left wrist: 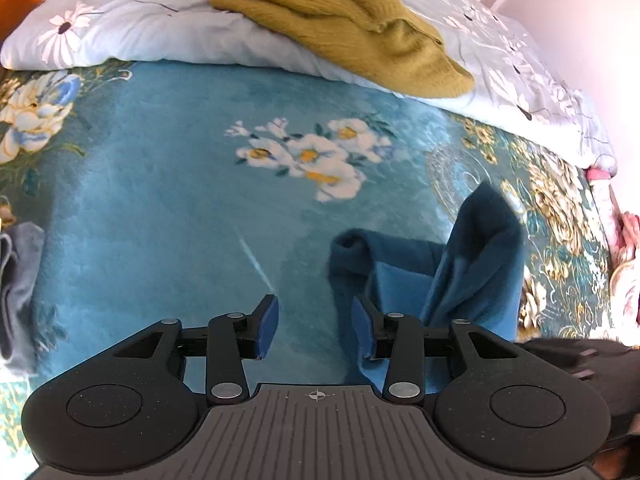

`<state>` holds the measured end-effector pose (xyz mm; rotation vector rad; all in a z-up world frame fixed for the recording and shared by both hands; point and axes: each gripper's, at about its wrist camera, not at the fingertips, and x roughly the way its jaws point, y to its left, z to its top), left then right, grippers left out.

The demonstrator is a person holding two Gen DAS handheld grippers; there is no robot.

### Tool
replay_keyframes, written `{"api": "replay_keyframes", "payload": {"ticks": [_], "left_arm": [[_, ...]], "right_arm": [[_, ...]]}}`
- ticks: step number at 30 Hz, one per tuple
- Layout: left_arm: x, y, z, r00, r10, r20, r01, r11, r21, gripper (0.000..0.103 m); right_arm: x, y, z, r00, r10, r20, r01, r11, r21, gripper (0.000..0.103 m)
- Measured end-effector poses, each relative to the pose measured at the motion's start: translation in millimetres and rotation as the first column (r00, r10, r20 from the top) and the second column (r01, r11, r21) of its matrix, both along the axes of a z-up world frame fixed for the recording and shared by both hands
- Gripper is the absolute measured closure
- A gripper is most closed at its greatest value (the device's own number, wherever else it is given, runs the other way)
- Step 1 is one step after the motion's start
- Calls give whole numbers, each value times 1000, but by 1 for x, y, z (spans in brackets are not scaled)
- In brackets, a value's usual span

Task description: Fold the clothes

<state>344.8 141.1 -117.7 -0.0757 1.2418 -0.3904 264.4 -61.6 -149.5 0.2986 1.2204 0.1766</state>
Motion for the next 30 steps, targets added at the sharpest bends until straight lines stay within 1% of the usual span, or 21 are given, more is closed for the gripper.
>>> {"api": "replay_keyframes", "payload": {"ticks": [1, 2, 4, 6, 7, 8, 12, 14, 16, 17, 18, 20, 22, 23, 24, 26, 28, 30], "left_arm": [[5, 1, -1, 1000, -6, -2, 6, 1000, -10, 66], [9, 3, -1, 1000, -14, 0, 14, 1000, -25, 66], [18, -3, 0, 999, -42, 7, 43, 995, -90, 59], [26, -15, 3, 996, -85, 24, 88, 984, -157, 47], [30, -23, 3, 993, -115, 34, 119, 977, -176, 45], [33, -33, 3, 987, -154, 47, 160, 969, -191, 42], [39, -73, 1, 956, -287, 63, 294, 929, -223, 38], [37, -95, -7, 942, -333, 40, 333, 915, -228, 39], [37, -110, -15, 927, -374, 17, 368, 901, -229, 44], [36, -116, -19, 920, -393, 6, 384, 895, -229, 47], [36, -121, -23, 914, -405, -7, 394, 893, -217, 56], [35, -129, -32, 904, -426, -24, 414, 889, -196, 67], [32, -132, -35, 903, -429, -10, 421, 890, -178, 76], [31, -134, -36, 903, -429, -2, 423, 891, -165, 84], [30, -135, -37, 904, -428, 6, 424, 893, -151, 85], [33, -132, -40, 912, -410, 7, 408, 904, -127, 87], [36, -128, -44, 924, -384, -4, 380, 917, -121, 87], [40, -122, -48, 933, -358, -11, 355, 928, -117, 88]], "right_arm": [[4, 7, -9, 1000, -16, -22, 16, 999, -28, 90], [7, 8, -15, 998, -46, -40, 45, 999, -27, 90], [10, 3, -25, 991, -118, -69, 119, 993, 4, 90], [9, -2, -29, 986, -149, -81, 151, 988, 21, 90], [7, -4, -30, 984, -157, -81, 159, 987, 28, 90], [6, -5, -30, 983, -163, -79, 166, 986, 33, 90], [0, -7, -31, 977, -202, -75, 206, 977, 52, 90], [-3, -7, -30, 969, -235, -72, 239, 969, 62, 89], [-6, -6, -29, 963, -260, -67, 265, 962, 71, 88], [-8, -5, -28, 963, -262, -62, 267, 961, 74, 85], [-10, -4, -27, 963, -264, -57, 268, 960, 78, 84], [-14, -3, -24, 966, -257, -42, 260, 962, 80, 82], [-20, -3, -19, 967, -254, -30, 255, 963, 81, 82], [-24, -5, -16, 966, -257, -25, 258, 962, 86, 81], [-28, -7, -12, 965, -261, -19, 262, 961, 92, 81], [-39, -12, -2, 962, -272, -4, 271, 957, 107, 79], [-51, -19, 10, 961, -276, 15, 272, 956, 111, 76], [-66, -27, 23, 960, -276, 45, 270, 957, 107, 70]]}}
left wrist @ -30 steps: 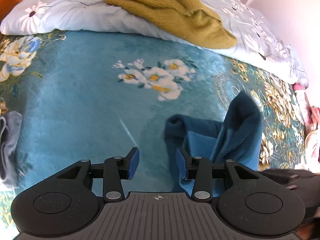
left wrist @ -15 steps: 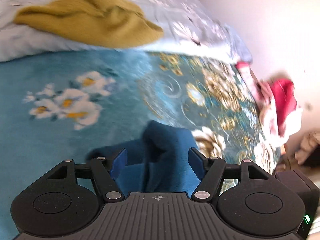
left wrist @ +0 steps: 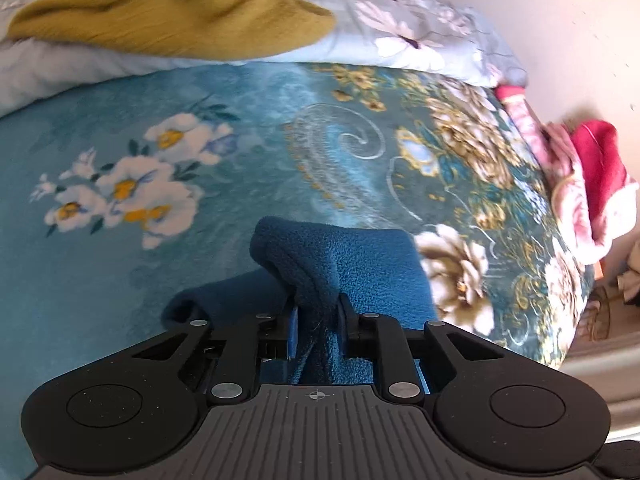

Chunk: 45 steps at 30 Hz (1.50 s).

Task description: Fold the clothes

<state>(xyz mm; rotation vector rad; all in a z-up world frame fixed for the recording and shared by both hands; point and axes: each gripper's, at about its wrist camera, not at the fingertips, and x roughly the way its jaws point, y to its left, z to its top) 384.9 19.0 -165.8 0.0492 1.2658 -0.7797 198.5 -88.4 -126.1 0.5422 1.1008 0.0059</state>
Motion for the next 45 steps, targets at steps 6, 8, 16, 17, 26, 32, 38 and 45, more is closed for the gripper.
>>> {"api": "replay_keyframes", "payload": {"ticks": [6, 8, 16, 17, 26, 32, 38, 45], "left_arm": [[15, 27, -13, 994, 112, -18, -111, 993, 31, 89], [20, 36, -15, 988, 150, -23, -150, 988, 33, 89], [27, 49, -33, 981, 193, -24, -191, 978, 86, 89], [27, 50, -37, 980, 198, -30, -195, 976, 94, 89], [20, 44, -45, 983, 181, -10, -178, 975, 133, 85], [17, 52, -47, 973, 227, -28, -222, 967, 125, 82], [14, 47, -52, 978, 209, -18, -204, 967, 156, 70], [16, 51, -51, 969, 243, -50, -235, 963, 133, 63]], "right_arm": [[-25, -39, 0, 994, -109, -32, 106, 992, -67, 64], [-26, -50, -11, 986, -156, -66, 152, 986, -68, 63], [-11, -69, -47, 975, -209, -79, 210, 978, 6, 57], [-7, -69, -50, 976, -202, -80, 204, 979, 12, 54], [16, -57, -41, 991, -131, 9, 132, 989, -71, 62], [23, -45, -41, 999, -43, 5, 43, 999, -33, 92], [29, -43, -68, 996, -16, -93, 12, 999, -43, 92], [25, -49, -74, 995, 8, -97, -11, 999, -33, 90]]}}
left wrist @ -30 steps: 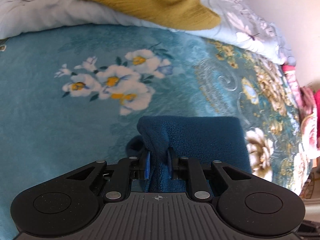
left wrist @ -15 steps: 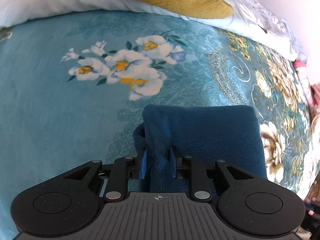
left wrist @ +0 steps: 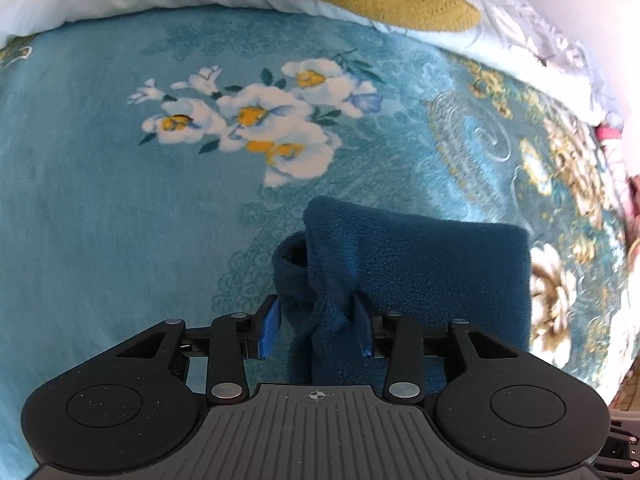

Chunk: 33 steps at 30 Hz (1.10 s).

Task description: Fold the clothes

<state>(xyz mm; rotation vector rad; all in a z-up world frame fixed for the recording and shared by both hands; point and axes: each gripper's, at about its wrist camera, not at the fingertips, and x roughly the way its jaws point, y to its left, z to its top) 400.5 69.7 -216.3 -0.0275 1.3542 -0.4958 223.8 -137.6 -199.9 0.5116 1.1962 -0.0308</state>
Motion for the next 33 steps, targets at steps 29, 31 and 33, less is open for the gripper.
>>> {"api": "replay_keyframes", "payload": {"ticks": [29, 31, 33], "left_arm": [[15, 20, -48, 982, 71, -174, -118, 952, -281, 22], [13, 20, -50, 979, 100, -177, -148, 946, -287, 24], [9, 19, -49, 979, 117, -165, -160, 945, -284, 34]], "right_arm": [[-106, -43, -62, 822, -537, -189, 563, 717, 411, 29], [-102, -43, -59, 834, -520, -183, 546, 734, 403, 34], [-99, -43, -56, 845, -504, -179, 531, 751, 393, 41]]}}
